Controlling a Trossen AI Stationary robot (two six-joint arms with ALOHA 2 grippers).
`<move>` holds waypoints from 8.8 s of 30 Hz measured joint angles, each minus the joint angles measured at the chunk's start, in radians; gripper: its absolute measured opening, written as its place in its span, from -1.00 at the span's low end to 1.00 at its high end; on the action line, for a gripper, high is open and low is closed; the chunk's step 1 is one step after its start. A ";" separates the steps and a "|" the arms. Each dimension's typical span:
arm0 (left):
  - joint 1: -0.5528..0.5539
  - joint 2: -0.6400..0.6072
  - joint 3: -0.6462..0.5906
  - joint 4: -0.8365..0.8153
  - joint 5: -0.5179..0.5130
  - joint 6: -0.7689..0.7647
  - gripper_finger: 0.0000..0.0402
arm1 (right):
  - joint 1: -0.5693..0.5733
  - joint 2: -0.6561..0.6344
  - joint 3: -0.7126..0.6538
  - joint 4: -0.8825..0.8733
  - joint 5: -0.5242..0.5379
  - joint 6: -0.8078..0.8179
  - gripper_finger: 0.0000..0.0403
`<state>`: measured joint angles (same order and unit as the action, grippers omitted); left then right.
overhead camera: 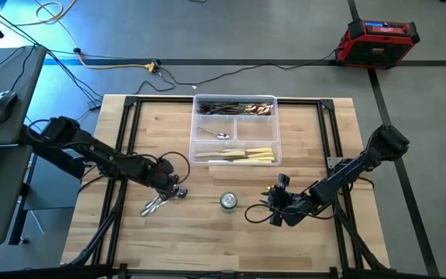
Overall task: Sort silverware
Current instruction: Put the silver spoon into the silverware tray
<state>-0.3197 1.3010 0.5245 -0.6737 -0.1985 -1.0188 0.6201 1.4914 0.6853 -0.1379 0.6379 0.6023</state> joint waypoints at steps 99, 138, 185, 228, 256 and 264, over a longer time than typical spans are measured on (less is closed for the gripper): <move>0.274 0.180 0.641 -0.029 -0.250 1.415 -1.00 | -0.007 0.000 0.000 -0.004 -0.012 -0.026 -0.49; 0.623 0.476 0.676 0.312 -0.372 1.858 -0.37 | -0.010 0.000 0.000 -0.016 -0.033 -0.016 -0.49; -0.151 0.136 0.232 -0.268 -0.050 0.105 -0.93 | -0.011 0.000 0.000 -0.019 -0.059 0.000 -0.49; 0.305 0.135 0.175 -0.107 -0.134 0.638 -0.40 | -0.011 0.000 0.000 -0.019 -0.074 0.002 -0.49; 0.469 0.135 0.191 -0.109 0.063 0.865 -0.49 | -0.011 0.000 0.000 -0.023 -0.074 0.001 -0.49; 0.469 0.135 0.191 -0.121 0.011 0.898 -0.49 | -0.011 0.000 0.000 -0.023 -0.074 0.001 -0.49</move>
<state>0.1493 1.4357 0.7155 -0.7949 -0.1876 -0.1205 0.6086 1.4914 0.6857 -0.1608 0.5637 0.6029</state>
